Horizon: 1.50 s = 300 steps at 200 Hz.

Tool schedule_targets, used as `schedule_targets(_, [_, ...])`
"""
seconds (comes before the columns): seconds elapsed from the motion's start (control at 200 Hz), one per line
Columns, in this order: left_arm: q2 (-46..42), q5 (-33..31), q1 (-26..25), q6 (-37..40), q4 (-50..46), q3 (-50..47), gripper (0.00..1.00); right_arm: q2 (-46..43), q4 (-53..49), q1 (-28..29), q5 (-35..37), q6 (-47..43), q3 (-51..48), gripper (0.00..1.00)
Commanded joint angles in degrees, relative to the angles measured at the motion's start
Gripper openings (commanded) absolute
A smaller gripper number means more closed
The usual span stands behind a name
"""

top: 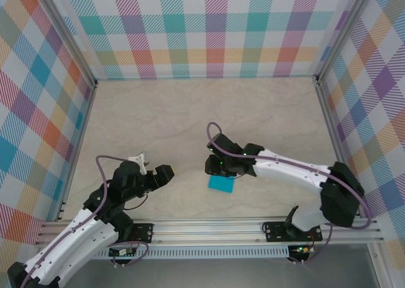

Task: Fold a paper plane with a square sheet of paper (pick it up from the middle)
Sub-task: Turn over the paper at the center of the table.

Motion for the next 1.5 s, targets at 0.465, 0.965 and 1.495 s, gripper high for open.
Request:
schedule_targets(0.465, [-0.3, -0.3, 0.5, -3.2, 6.6, -4.6, 0.62, 7.8, 21.9, -7.6, -12.7, 3.8, -12.3, 0.17])
schedule_targets(0.965, [4.8, -1.5, 0.5, -4.3, 10.6, -4.7, 0.63, 22.4, 19.3, -5.6, -19.9, -3.7, -12.0, 0.09])
schedule_targets(1.495, [6.4, -1.1, 0.5, -1.1, 5.1, -0.9, 0.69, 21.1, 10.4, -4.6, -16.7, -1.2, -9.2, 0.11])
